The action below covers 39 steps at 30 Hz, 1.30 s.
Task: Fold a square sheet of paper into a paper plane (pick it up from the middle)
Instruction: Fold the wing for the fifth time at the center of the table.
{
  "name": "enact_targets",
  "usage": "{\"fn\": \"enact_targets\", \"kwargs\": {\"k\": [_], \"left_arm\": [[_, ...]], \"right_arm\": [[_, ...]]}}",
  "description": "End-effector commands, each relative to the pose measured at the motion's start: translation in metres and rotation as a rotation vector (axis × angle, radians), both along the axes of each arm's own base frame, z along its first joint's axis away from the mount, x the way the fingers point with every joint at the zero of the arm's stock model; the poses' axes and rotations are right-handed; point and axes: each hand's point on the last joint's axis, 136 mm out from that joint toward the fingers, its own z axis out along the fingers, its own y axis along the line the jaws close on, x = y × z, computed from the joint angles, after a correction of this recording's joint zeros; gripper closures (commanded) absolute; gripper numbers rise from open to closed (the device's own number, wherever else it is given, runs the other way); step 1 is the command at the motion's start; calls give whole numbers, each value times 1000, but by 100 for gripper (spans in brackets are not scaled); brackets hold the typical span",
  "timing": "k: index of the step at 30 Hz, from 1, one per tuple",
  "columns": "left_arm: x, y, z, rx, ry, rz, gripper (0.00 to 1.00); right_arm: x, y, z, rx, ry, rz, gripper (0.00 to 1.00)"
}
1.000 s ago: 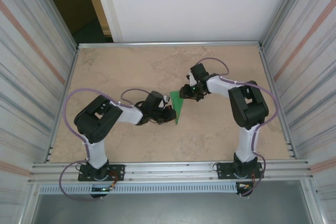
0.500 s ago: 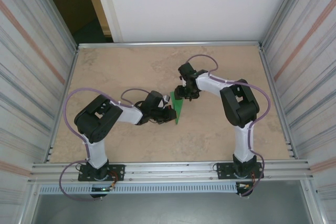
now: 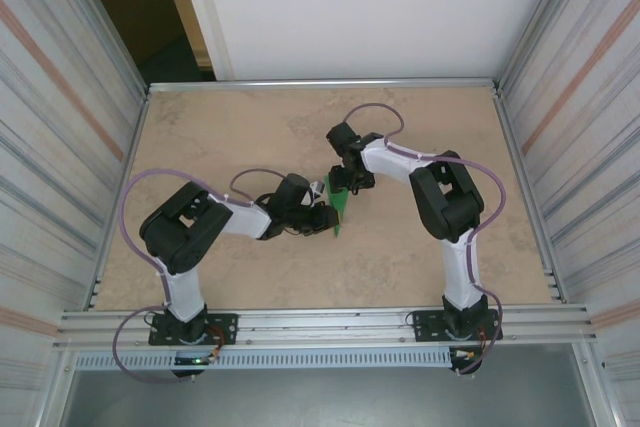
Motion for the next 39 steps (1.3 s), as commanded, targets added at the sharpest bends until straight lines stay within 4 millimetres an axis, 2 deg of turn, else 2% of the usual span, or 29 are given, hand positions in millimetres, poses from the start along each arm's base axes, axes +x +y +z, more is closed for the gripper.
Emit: {"fn": "enact_targets", "kwargs": {"k": [1, 6, 11, 15, 17, 24, 27, 32, 39], "left_arm": [[-19, 31, -36, 153, 87, 39, 78], [-13, 29, -13, 116, 46, 61, 77], [-5, 39, 14, 104, -37, 120, 75], [2, 24, 43, 14, -108, 79, 78], [6, 17, 49, -4, -117, 67, 81], [26, -15, 52, -53, -103, 10, 88], [26, -21, 46, -45, -78, -7, 89], [24, -13, 23, 46, -36, 3, 91], [23, -6, 8, 76, -9, 29, 92]], "right_arm": [[-49, -32, -81, -143, 238, -37, 35], [-53, -38, -88, -183, 261, -49, 34], [-57, -41, -92, -199, 282, -50, 34], [-59, -40, -94, -195, 292, -53, 34], [-59, -40, -95, -193, 297, -56, 34], [-61, -41, -97, -189, 309, -65, 34], [-62, -43, -97, -185, 315, -71, 34], [-60, -42, -96, -178, 316, -74, 35], [-61, -42, -97, -176, 322, -73, 35]]}}
